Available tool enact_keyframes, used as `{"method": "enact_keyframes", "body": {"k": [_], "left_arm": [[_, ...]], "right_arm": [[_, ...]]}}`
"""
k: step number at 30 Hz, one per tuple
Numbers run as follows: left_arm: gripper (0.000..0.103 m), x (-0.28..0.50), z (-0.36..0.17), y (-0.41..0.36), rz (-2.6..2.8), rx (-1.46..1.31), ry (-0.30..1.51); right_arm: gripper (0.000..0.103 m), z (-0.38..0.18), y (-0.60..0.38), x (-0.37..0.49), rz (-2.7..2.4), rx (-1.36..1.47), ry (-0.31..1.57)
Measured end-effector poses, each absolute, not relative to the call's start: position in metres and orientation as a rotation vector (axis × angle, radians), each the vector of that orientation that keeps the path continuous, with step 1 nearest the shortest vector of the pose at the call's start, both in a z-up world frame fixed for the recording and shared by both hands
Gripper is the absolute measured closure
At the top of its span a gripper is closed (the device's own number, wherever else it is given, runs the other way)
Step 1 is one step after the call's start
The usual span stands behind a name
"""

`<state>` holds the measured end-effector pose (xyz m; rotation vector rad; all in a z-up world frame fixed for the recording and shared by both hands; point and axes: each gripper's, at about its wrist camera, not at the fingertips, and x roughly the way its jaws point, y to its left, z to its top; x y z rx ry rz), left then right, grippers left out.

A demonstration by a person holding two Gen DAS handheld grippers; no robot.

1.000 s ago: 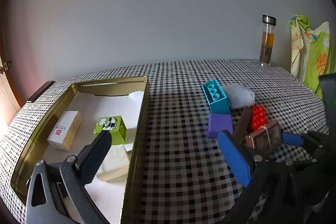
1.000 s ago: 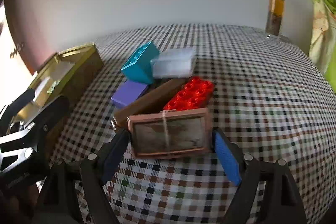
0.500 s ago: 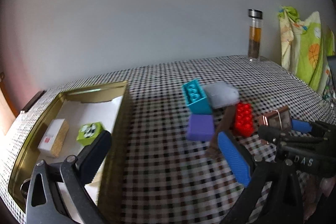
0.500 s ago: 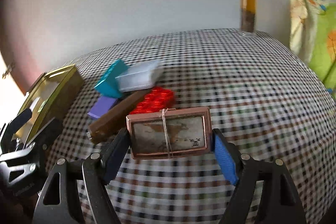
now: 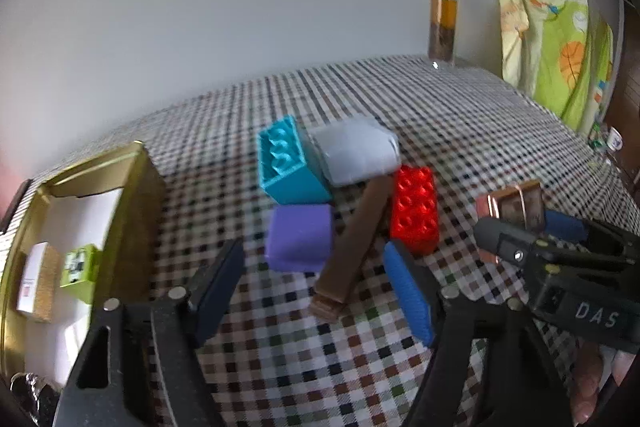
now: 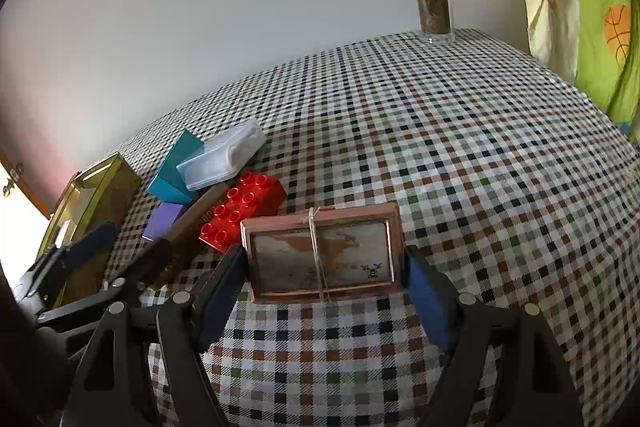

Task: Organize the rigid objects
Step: 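Grasp copper photo frame with right tool while left tool grasps brown wooden bar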

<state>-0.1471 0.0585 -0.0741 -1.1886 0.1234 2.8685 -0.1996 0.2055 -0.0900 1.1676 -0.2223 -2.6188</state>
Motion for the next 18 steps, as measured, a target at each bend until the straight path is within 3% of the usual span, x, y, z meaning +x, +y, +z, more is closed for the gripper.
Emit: {"method": "enact_keyframes", "body": {"k": [6, 8, 10, 18], "left_arm": [[0.041, -0.150, -0.080, 0.074, 2.784, -1.201, 0.203], [0.058, -0.151, -0.080, 0.075, 2.795, -1.188, 0.222], [0.087, -0.150, -0.078, 0.078, 2.791, -1.168, 0.236], [0.089, -0.137, -0.073, 0.078, 2.786, -1.103, 0.240]], "right_arm": [[0.024, -0.090, 0.205, -0.198, -2.628, 1.170, -0.209], [0.024, -0.090, 0.202, -0.198, -2.634, 1.168, -0.184], [0.024, -0.089, 0.200, -0.197, -2.640, 1.164, -0.168], [0.024, -0.086, 0.200, -0.195, -2.651, 1.148, -0.165]]}}
